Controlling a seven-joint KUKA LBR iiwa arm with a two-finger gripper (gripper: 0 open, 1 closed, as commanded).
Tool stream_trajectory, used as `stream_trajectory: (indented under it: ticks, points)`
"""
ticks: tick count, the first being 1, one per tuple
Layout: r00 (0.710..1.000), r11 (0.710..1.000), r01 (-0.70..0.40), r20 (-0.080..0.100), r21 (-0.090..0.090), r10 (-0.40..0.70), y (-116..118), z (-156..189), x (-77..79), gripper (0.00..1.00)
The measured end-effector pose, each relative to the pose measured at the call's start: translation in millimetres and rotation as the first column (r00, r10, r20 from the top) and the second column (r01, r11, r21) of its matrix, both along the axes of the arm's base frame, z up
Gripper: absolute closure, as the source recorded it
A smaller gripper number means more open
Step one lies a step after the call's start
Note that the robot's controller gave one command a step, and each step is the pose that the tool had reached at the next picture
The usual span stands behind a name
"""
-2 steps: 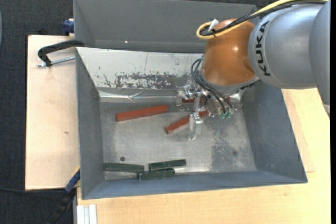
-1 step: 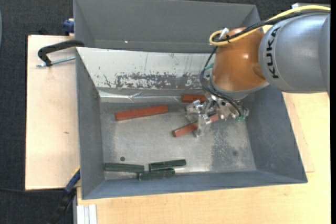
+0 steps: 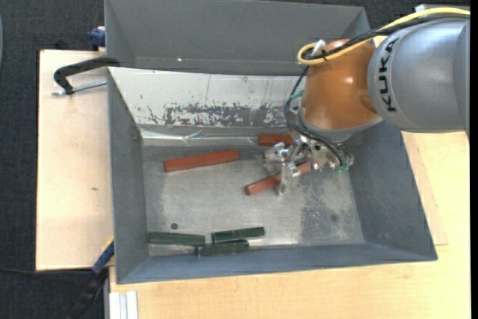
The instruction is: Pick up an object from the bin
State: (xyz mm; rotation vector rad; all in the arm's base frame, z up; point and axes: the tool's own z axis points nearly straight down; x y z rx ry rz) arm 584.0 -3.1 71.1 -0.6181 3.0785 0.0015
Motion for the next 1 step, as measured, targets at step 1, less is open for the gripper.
stream_trajectory:
  ticks: [1]
  points:
    - [1.0,1.0,-0.003,0.006,0.0,0.003,-22.2,154.2,-0.8,1.0]
